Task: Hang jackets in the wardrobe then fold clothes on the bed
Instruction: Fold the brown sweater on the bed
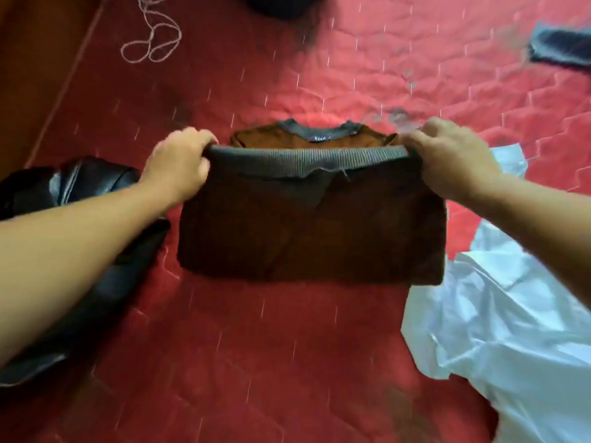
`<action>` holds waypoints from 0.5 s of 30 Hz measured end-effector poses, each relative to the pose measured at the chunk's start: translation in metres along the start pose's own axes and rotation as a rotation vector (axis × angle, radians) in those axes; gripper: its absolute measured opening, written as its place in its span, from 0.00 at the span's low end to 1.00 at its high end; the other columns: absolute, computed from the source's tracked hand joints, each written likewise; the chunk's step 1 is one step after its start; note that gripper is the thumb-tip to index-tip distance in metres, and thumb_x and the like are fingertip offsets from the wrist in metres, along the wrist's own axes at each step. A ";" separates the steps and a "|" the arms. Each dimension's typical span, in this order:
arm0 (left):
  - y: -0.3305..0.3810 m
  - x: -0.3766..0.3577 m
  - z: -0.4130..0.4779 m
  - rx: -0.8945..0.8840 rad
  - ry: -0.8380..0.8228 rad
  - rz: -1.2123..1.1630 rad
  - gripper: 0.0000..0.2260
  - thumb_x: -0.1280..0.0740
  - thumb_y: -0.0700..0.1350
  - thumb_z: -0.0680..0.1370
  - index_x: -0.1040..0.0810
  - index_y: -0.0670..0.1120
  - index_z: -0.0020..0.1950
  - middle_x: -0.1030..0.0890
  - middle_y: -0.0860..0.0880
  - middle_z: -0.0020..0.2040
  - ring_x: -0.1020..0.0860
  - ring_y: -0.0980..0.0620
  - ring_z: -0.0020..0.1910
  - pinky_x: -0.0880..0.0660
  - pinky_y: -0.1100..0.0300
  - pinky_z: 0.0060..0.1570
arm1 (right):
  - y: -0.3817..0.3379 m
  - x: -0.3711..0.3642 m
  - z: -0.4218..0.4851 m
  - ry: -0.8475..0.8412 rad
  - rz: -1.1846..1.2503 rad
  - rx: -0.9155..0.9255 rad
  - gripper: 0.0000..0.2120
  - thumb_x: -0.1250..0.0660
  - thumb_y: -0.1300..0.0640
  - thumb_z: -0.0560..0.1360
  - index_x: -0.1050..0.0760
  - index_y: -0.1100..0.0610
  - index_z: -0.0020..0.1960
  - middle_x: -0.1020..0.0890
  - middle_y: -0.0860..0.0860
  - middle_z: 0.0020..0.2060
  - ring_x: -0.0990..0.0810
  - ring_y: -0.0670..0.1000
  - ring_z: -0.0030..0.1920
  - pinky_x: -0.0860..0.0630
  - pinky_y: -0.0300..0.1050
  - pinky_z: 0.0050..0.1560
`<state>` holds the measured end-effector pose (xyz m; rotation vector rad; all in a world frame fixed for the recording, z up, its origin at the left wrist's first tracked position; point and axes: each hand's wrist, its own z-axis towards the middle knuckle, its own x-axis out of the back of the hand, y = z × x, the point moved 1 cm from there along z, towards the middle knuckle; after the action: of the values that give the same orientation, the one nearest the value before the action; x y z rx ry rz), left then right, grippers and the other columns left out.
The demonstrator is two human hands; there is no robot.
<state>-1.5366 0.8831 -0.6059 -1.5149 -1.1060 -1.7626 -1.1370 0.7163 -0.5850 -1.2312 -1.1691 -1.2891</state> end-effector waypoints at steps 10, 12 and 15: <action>0.059 -0.132 -0.009 0.091 -0.520 0.124 0.31 0.48 0.63 0.83 0.59 0.61 0.82 0.61 0.45 0.83 0.61 0.46 0.81 0.53 0.37 0.78 | -0.079 -0.117 0.002 -0.611 0.144 -0.151 0.36 0.51 0.27 0.78 0.56 0.39 0.82 0.53 0.51 0.83 0.56 0.58 0.82 0.49 0.73 0.75; 0.054 -0.153 -0.024 0.150 -0.556 0.099 0.29 0.53 0.65 0.83 0.62 0.64 0.80 0.66 0.49 0.82 0.65 0.48 0.81 0.57 0.33 0.75 | -0.082 -0.142 -0.017 -0.677 0.195 -0.215 0.37 0.56 0.24 0.77 0.65 0.35 0.80 0.62 0.47 0.82 0.64 0.56 0.81 0.54 0.76 0.74; 0.047 -0.166 -0.033 0.167 -0.474 0.099 0.28 0.57 0.66 0.82 0.63 0.64 0.80 0.66 0.51 0.82 0.66 0.51 0.80 0.59 0.30 0.74 | -0.081 -0.159 -0.031 -0.614 0.212 -0.238 0.38 0.59 0.23 0.75 0.69 0.34 0.78 0.68 0.44 0.80 0.70 0.54 0.80 0.58 0.79 0.72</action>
<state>-1.4801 0.8153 -0.7573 -1.8968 -1.3354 -1.2388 -1.2166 0.6955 -0.7461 -1.9600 -1.2774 -0.9300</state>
